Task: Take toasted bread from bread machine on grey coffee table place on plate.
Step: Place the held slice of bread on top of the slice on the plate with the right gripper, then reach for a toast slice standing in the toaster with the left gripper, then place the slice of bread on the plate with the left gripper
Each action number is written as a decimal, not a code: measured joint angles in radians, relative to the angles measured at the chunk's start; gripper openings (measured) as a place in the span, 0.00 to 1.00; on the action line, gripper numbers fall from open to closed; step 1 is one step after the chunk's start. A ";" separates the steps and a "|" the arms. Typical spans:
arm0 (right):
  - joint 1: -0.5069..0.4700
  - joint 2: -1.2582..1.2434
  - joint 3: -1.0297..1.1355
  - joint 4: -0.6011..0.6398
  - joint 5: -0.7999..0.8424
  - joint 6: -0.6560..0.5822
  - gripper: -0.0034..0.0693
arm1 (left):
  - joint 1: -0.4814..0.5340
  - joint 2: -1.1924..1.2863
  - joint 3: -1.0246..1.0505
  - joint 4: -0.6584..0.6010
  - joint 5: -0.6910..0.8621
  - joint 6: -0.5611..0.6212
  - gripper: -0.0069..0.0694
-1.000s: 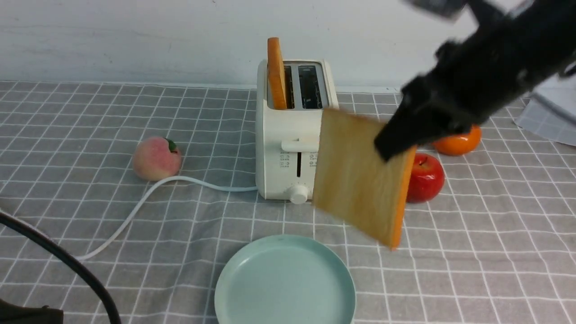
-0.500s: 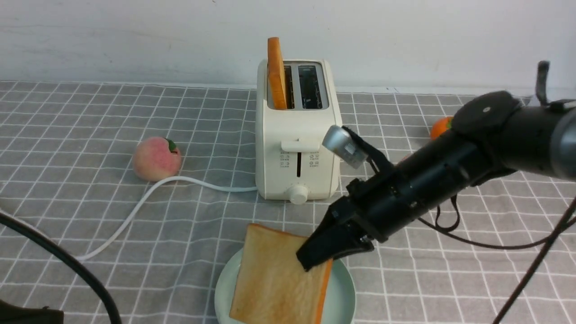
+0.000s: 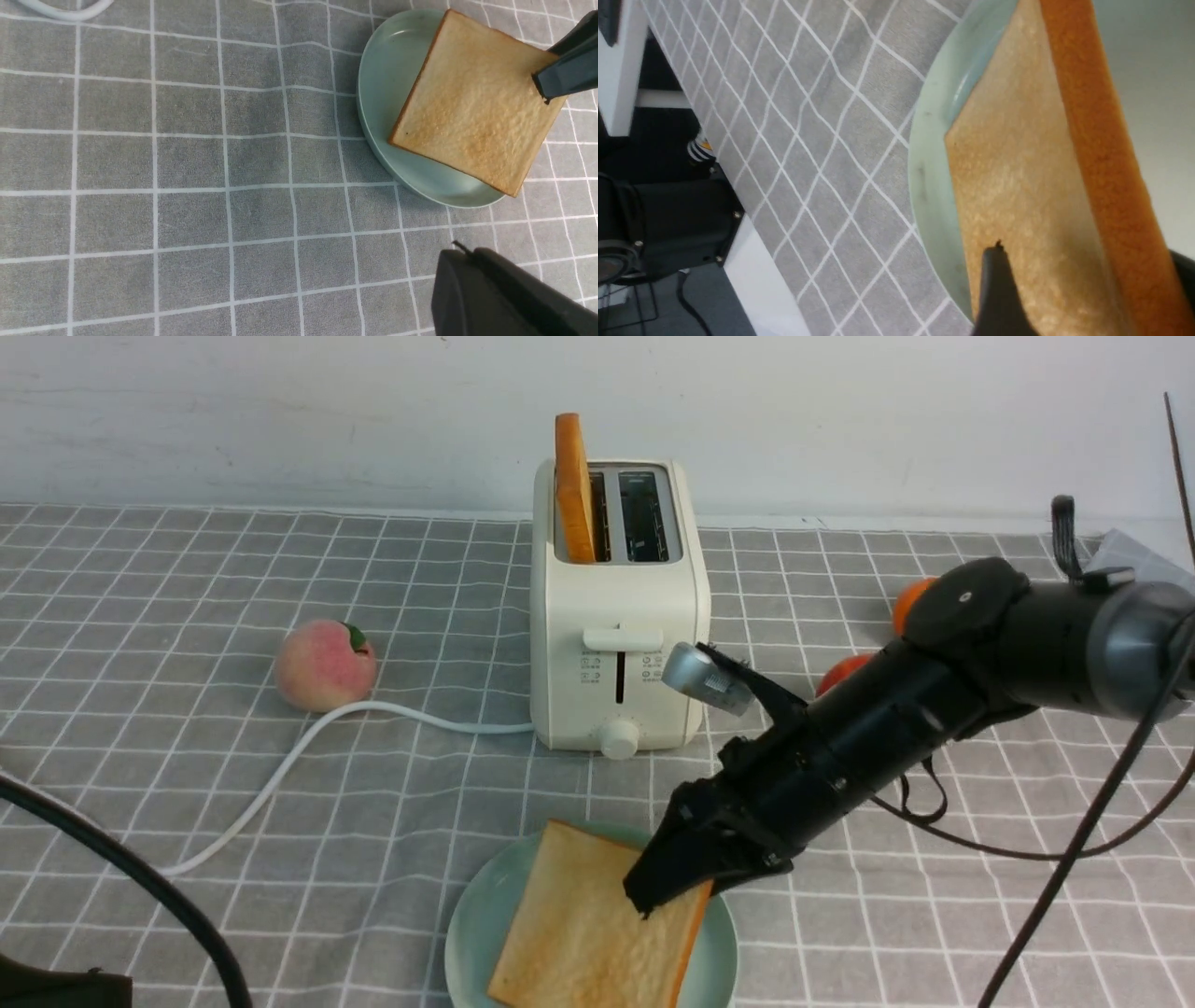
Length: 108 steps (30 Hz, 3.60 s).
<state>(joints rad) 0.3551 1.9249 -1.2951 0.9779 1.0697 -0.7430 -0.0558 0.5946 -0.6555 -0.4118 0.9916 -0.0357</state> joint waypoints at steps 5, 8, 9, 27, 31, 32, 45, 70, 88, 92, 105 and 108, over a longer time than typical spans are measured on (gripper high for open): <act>0.000 -0.077 -0.098 -0.171 0.074 0.068 0.80 | 0.000 0.003 -0.024 -0.029 -0.100 0.013 0.07; 0.000 -0.155 -0.172 -0.310 0.116 0.162 0.80 | 0.000 0.035 -0.079 -0.033 -0.128 0.036 0.07; 0.000 -0.161 -0.177 -0.319 0.118 0.169 0.80 | 0.000 0.039 -0.090 -0.033 -0.128 0.042 0.07; 0.000 -0.860 -0.078 -0.808 0.185 0.754 0.02 | -0.069 0.709 -0.645 -0.116 -0.048 0.098 0.07; -0.001 -0.991 0.072 -0.829 0.168 0.788 0.02 | -0.180 0.784 -0.738 -0.057 -0.091 0.036 0.07; -0.001 -1.049 0.138 -0.829 0.141 0.795 0.02 | -0.215 0.823 -0.780 -0.031 -0.130 -0.016 0.07; -0.001 -1.320 0.267 -0.837 0.094 0.929 0.04 | -0.239 1.227 -1.111 -0.017 -0.360 -0.040 0.36; -0.001 -1.338 0.307 -0.901 0.099 0.991 0.08 | -0.241 1.273 -1.157 -0.149 -0.394 0.175 0.20; -0.001 -1.338 0.307 -0.911 -0.007 0.976 0.09 | -0.239 1.001 -0.826 -0.220 0.142 0.152 0.20; -0.001 -1.338 0.307 -0.911 -0.009 0.973 0.09 | -0.239 1.001 -0.649 -0.329 0.071 0.203 0.20; -0.001 -1.338 0.308 -0.912 -0.022 0.973 0.10 | -0.239 1.003 -0.418 -0.490 -0.139 0.217 0.20; -0.001 -1.338 0.308 -0.913 -0.029 0.973 0.11 | -0.239 1.023 -0.414 -0.494 -0.149 0.217 0.20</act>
<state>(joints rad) 0.3542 0.5866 -0.9872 0.0653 1.0404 0.2295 -0.2950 1.6172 -1.0696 -0.9056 0.8429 0.1818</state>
